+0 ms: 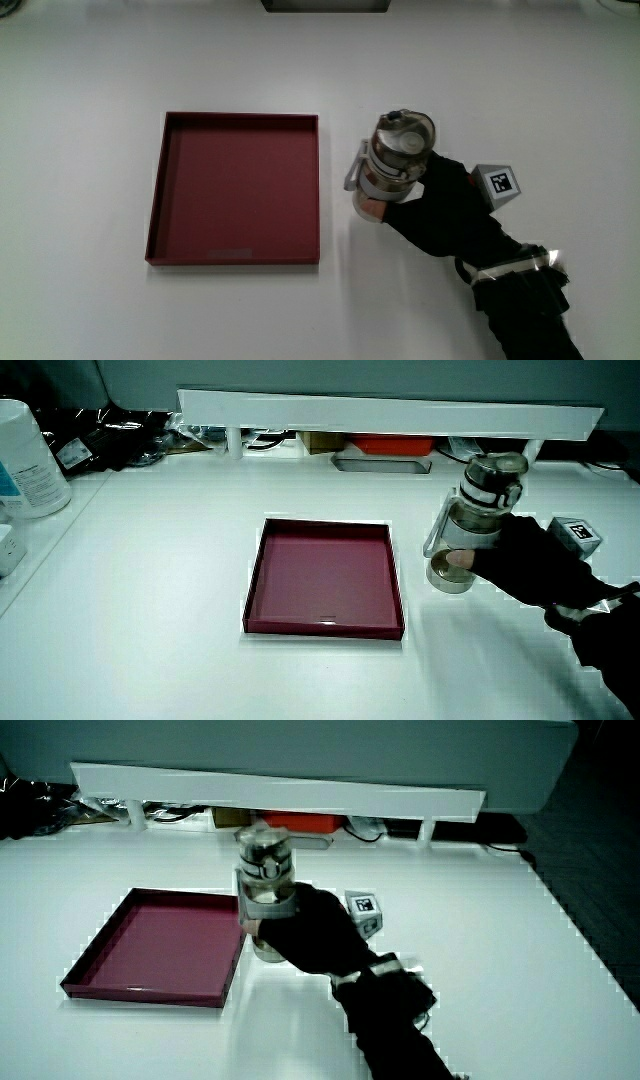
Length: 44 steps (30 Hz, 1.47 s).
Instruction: Pick bottle
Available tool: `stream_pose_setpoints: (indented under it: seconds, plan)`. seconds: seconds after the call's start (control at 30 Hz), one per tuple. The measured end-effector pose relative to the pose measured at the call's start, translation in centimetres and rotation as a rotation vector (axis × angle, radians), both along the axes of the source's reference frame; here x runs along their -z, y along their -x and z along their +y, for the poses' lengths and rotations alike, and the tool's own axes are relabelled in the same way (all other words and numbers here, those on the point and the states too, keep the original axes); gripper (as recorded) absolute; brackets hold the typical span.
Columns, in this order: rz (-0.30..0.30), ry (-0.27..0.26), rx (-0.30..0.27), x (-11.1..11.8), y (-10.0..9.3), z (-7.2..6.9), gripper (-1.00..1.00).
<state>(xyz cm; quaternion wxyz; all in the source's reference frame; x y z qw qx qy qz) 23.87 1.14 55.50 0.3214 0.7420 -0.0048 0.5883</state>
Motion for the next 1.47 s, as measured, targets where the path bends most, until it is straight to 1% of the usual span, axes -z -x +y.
stream_pose_setpoints:
  seconds: [0.07, 0.1, 0.13, 0.17, 0.2, 0.27, 0.3, 0.37, 0.43, 0.47, 0.5, 0.53, 0.57, 0.6, 0.67, 0.7, 0.77, 0.8, 0.83, 0.87, 0.9, 0.93, 1.03, 1.13, 1.2, 1.23, 1.27, 1.33, 1.37, 1.4, 1.43, 1.47]
  plan:
    - [0.004, 0.001, -0.011, -0.2, 0.1, 0.1, 0.0]
    - [-0.022, -0.008, -0.015, -0.2, 0.2, 0.1, 0.0]
    - [-0.024, -0.008, -0.02, -0.5, 0.2, 0.1, 0.0]
    - [-0.043, -0.017, -0.026, -0.7, 0.3, 0.1, 0.0]
    - [-0.054, -0.015, -0.032, -0.5, 0.4, 0.2, 0.0]
    - [-0.059, -0.026, -0.046, -0.9, 0.4, 0.3, 0.0]
    - [-0.067, -0.026, -0.057, -0.6, 0.5, 0.3, 0.0]
    - [-0.093, -0.035, -0.08, -0.9, 0.4, 0.4, 0.0]
    - [-0.1, -0.047, -0.102, -1.2, 0.3, 0.5, 0.14]
    - [-0.126, -0.055, -0.119, -1.2, 0.4, 0.6, 0.21]
    - [-0.127, -0.056, -0.129, -1.5, 0.3, 0.6, 0.29]
    - [-0.145, -0.053, -0.137, -1.7, 0.2, 0.7, 0.36]
    - [-0.147, -0.04, -0.148, -1.6, 0.2, 0.8, 0.43]
    - [-0.142, -0.065, -0.159, -1.8, 0.1, 0.9, 0.5]
    - [-0.14, -0.084, -0.164, -1.7, 0.1, 0.8, 0.64]
    - [-0.126, -0.09, -0.169, -1.6, 0.1, 0.9, 0.71]
    - [-0.122, -0.094, -0.183, -1.7, 0.0, 1.0, 0.86]
    - [-0.122, -0.104, -0.191, -1.6, 0.0, 1.0, 0.93]
    - [-0.109, -0.105, -0.192, -1.6, -0.1, 1.1, 1.0]
    - [-0.118, -0.12, -0.19, -1.6, -0.1, 1.0, 1.0]
    - [-0.117, -0.123, -0.19, -1.6, -0.2, 0.9, 1.0]
    - [-0.136, -0.114, -0.197, -1.1, 0.1, 0.8, 1.0]
    - [-0.126, -0.137, -0.176, -0.7, 0.1, 0.3, 1.0]
    - [-0.127, -0.155, -0.143, 0.9, 1.1, -0.5, 1.0]
    - [-0.101, -0.178, -0.12, 1.6, 1.8, -1.1, 1.0]
    - [-0.098, -0.174, -0.108, 2.0, 2.3, -1.4, 1.0]
    - [-0.112, -0.19, -0.095, 2.6, 2.8, -1.7, 1.0]
    - [-0.099, -0.161, -0.075, 3.6, 4.1, -2.2, 1.0]
    - [-0.099, -0.169, -0.061, 3.8, 4.6, -2.5, 1.0]
    - [-0.111, -0.176, -0.048, 4.1, 5.3, -2.8, 1.0]
    - [-0.11, -0.169, -0.041, 4.7, 6.0, -3.0, 1.0]
    - [-0.114, -0.179, -0.032, 4.9, 6.6, -3.3, 1.0]
